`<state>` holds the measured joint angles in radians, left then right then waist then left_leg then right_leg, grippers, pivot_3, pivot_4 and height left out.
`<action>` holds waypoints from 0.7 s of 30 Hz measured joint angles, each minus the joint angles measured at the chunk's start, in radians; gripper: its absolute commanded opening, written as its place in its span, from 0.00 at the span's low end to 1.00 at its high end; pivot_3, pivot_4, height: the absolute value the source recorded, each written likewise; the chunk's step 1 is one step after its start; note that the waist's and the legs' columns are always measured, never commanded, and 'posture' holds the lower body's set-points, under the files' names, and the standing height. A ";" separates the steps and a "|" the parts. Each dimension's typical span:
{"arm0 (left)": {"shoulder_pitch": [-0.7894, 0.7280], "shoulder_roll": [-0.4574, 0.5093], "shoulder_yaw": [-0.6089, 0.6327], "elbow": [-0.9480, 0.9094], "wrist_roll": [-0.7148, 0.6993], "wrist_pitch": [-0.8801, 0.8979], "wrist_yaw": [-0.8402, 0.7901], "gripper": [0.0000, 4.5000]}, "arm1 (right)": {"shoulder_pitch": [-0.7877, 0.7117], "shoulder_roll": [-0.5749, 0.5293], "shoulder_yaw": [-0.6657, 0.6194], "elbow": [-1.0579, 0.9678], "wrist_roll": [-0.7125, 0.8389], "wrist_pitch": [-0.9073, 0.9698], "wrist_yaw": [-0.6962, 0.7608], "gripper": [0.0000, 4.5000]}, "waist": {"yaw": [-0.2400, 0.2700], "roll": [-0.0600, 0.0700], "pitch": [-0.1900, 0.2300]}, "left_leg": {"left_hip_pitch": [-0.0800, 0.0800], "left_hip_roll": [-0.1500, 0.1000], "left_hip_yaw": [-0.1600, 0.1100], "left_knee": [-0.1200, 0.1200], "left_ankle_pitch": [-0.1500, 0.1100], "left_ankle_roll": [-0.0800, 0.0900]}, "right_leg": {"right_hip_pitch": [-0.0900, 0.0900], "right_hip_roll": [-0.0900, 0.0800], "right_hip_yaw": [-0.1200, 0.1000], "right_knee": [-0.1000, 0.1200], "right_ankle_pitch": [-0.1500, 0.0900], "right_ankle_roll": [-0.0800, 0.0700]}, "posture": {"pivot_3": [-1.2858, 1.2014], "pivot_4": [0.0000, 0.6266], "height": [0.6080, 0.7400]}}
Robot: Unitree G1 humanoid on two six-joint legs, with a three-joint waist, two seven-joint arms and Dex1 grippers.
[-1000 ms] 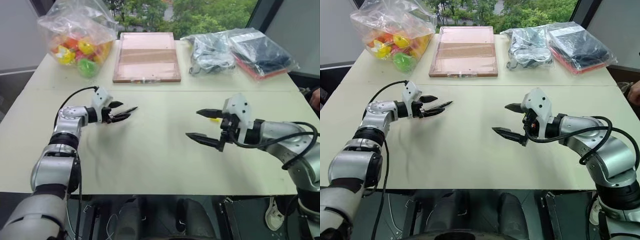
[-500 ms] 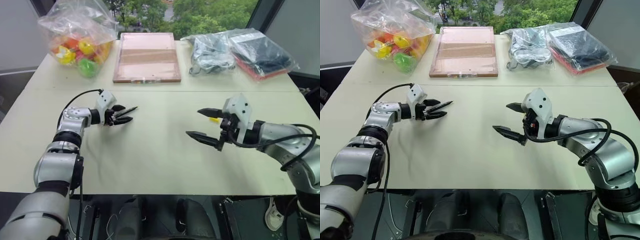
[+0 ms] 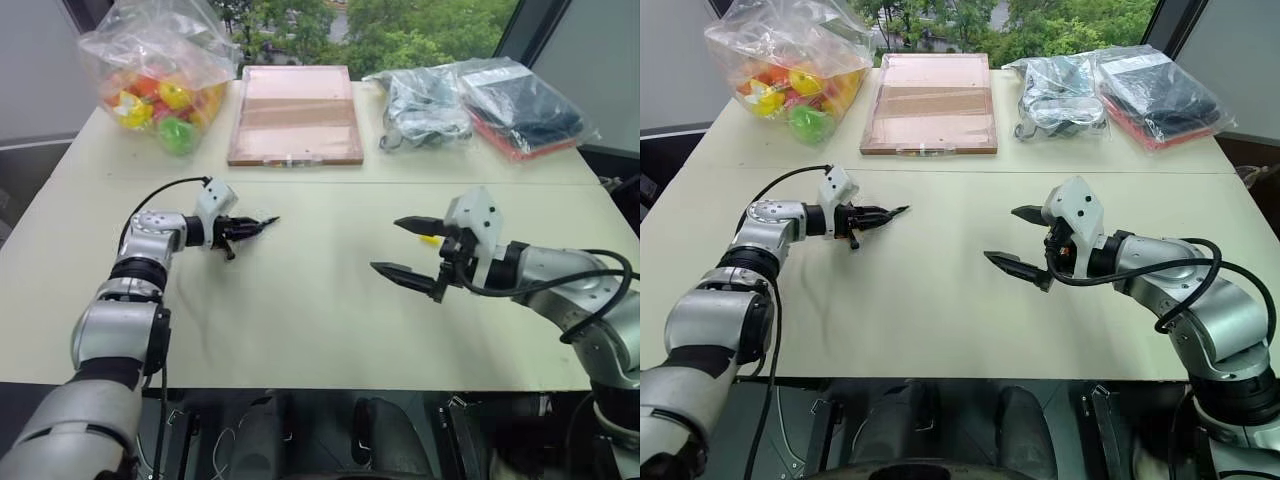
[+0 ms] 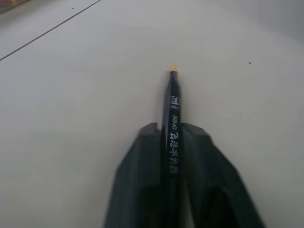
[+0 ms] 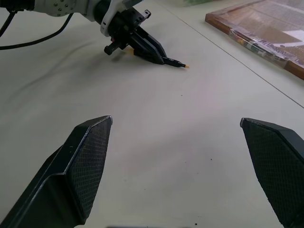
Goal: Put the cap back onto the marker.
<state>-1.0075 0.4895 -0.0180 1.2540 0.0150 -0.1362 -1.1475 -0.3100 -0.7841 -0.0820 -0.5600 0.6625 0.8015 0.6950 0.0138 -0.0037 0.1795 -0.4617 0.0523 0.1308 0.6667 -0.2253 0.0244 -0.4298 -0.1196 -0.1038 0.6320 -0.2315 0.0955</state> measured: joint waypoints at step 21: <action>-0.017 0.068 0.034 -0.575 -0.186 0.161 -0.330 0.01 | 0.024 0.015 -0.077 0.550 -0.260 -0.439 0.103 1.00 | -0.008 0.001 0.000 | 0.001 0.000 0.001 0.000 0.003 -0.004 | 0.001 0.000 0.000 0.001 0.000 0.001 | 0.52 0.24 1.00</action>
<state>-1.0243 0.5573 0.0156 0.6790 -0.1706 0.0249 -1.4771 -0.2856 -0.7694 -0.1589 -0.0096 0.4024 0.3626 0.7981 0.0062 -0.0032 0.1792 -0.4605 0.0519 0.1317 0.6667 -0.2225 0.0201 -0.4289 -0.1195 -0.1038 0.6326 -0.2312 0.0968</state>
